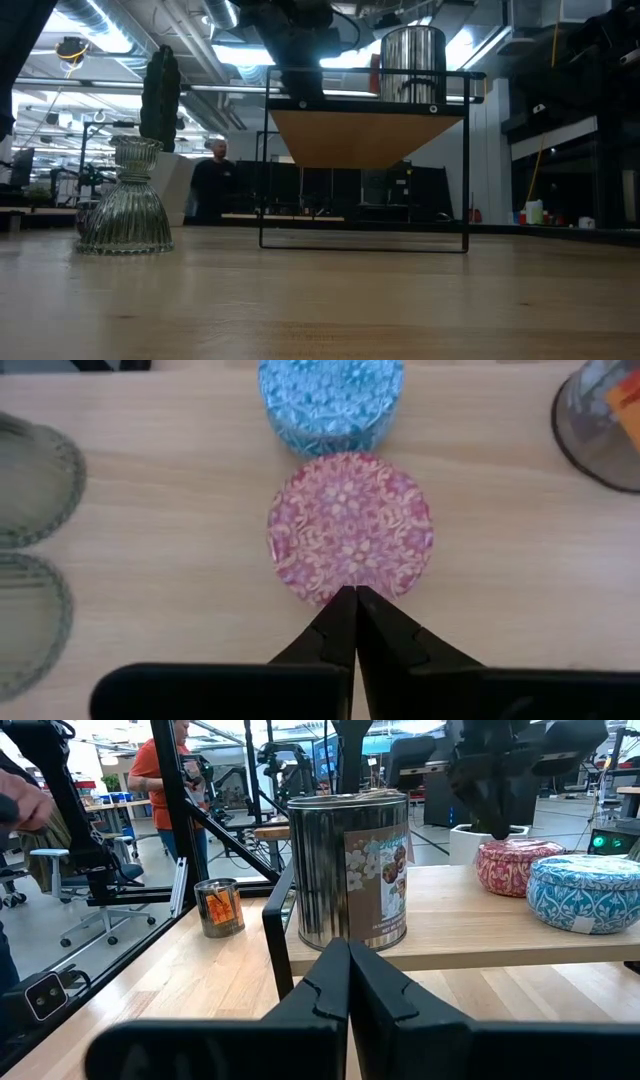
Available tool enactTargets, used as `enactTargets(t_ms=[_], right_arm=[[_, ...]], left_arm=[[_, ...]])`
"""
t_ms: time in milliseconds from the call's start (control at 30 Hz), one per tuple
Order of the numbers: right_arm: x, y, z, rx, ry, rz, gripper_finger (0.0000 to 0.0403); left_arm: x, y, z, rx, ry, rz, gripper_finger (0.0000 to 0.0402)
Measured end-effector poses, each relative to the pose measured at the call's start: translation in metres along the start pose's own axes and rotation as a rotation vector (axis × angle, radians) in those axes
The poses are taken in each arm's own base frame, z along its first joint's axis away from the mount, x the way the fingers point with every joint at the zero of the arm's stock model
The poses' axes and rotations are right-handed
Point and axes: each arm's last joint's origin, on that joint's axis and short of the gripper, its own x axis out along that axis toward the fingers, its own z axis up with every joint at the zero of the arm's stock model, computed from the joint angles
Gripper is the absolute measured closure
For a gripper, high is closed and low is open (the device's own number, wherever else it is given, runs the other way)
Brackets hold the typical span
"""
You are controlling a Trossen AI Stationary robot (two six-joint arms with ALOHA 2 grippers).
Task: Pick & Place candle stick holders
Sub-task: Put the pink scented candle on the shelf
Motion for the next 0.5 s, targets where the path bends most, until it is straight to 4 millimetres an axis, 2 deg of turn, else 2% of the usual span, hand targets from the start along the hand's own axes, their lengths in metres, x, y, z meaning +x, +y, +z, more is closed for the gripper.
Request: enactTargets(t_ms=[233,500], right_arm=[[0.0,0.0,0.0,0.0,0.0,0.0,0.0398],[0.0,0.0,0.0,0.0,0.0,0.0,0.0398]], left_arm=[[-0.0003,-0.0009,-0.0064,-0.013,0.07,0.007,0.0399],[0.0005,0.0034,-0.0091,-0.032,0.072,0.006,0.0399]])
